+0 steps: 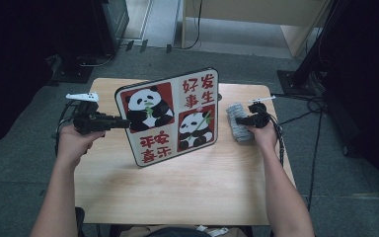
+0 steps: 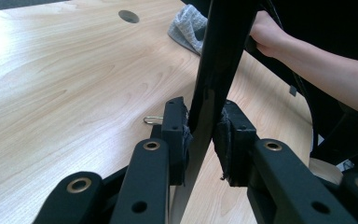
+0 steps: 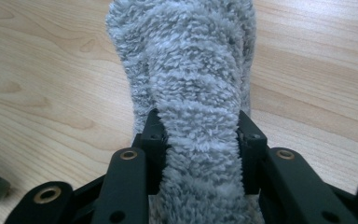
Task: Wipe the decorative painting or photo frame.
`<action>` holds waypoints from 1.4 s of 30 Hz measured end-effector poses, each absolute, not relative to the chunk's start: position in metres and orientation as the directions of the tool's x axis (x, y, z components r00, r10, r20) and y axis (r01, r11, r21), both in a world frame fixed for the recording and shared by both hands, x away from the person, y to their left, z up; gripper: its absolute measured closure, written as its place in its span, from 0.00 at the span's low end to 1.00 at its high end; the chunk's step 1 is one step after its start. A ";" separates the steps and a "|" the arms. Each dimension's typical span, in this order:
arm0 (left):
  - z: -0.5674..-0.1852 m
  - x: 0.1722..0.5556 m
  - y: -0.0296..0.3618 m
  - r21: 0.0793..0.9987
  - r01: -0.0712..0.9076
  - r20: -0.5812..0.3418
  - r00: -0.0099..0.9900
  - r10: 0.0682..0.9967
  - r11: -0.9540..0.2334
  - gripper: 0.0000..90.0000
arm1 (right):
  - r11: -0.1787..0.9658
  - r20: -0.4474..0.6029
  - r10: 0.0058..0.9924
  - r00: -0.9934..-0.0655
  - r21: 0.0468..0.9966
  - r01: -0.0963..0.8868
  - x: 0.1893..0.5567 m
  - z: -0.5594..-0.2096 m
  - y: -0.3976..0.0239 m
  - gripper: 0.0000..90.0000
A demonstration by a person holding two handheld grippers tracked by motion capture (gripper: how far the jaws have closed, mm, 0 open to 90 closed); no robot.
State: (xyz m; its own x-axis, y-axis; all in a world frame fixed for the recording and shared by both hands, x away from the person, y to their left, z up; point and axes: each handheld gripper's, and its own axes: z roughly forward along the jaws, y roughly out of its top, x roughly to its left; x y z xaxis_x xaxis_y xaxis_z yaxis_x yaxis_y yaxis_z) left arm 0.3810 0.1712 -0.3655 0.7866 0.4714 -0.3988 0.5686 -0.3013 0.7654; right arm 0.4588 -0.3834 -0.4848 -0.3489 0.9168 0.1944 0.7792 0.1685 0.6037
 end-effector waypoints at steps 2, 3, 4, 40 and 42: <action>-0.366 0.381 0.171 0.765 0.568 -0.397 0.787 0.472 -0.303 0.83 | 0.176 0.191 0.914 -0.357 0.607 0.775 0.459 -0.486 -0.384 0.69; -0.366 0.381 0.171 0.766 0.568 -0.397 0.787 0.473 -0.302 0.83 | 0.177 0.191 0.914 -0.358 0.607 0.775 0.460 -0.486 -0.384 0.66; -0.366 0.381 0.172 0.765 0.568 -0.397 0.786 0.474 -0.302 0.83 | 0.177 0.194 0.912 -0.360 0.606 0.776 0.460 -0.487 -0.384 0.62; -0.375 0.388 0.170 0.765 0.573 -0.351 0.753 0.557 -0.292 0.38 | 0.166 0.181 0.912 -0.369 0.659 0.734 0.443 -0.450 -0.381 0.30; -0.375 0.388 0.171 0.769 0.571 -0.347 0.751 0.562 -0.289 0.38 | 0.169 0.177 0.911 -0.372 0.662 0.730 0.442 -0.449 -0.381 0.30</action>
